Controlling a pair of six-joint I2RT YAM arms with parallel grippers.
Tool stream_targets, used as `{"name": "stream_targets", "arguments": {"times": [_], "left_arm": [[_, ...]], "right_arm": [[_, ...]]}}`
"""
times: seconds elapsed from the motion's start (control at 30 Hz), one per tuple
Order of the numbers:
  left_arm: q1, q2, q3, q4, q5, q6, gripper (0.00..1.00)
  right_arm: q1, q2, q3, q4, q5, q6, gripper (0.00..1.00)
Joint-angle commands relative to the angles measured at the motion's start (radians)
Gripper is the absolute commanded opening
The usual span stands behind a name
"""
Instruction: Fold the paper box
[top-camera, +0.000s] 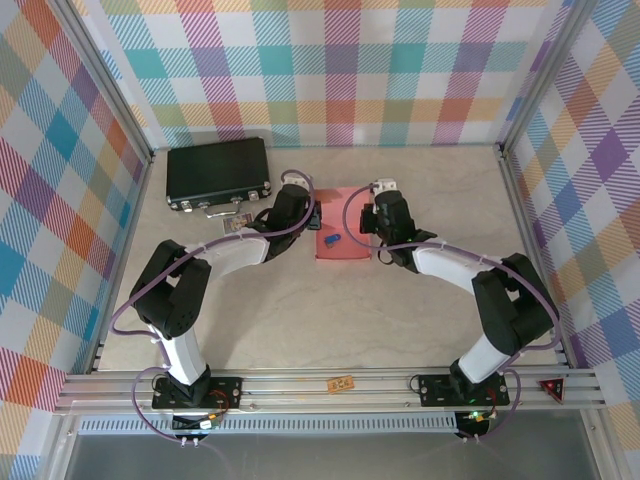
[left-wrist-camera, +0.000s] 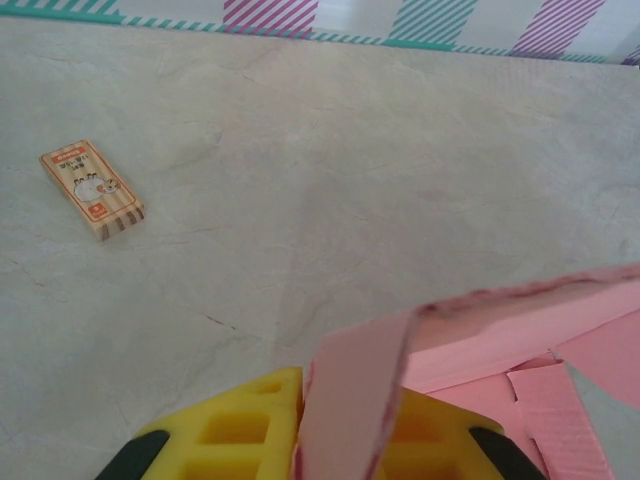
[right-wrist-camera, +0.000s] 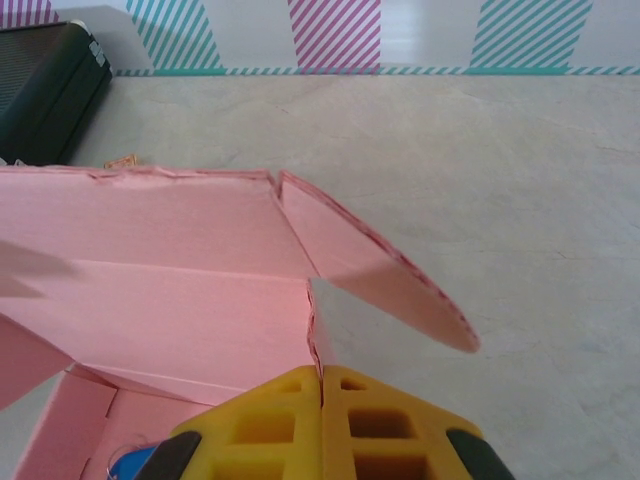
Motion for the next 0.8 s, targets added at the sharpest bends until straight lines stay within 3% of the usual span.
{"name": "stream_targets", "arguments": {"times": [0.0, 0.27, 0.77], "left_arm": [[-0.007, -0.018, -0.018, 0.059, 0.003, -0.034, 0.16], [-0.017, -0.026, -0.032, 0.068, -0.003, -0.047, 0.14], [-0.031, -0.049, -0.066, 0.068, -0.019, -0.088, 0.23]], "right_arm": [[0.019, 0.018, -0.003, 0.073, 0.016, -0.003, 0.02], [0.038, 0.027, -0.018, 0.093, 0.059, 0.009, 0.02], [0.058, 0.018, -0.053, 0.111, 0.102, 0.023, 0.02]]}}
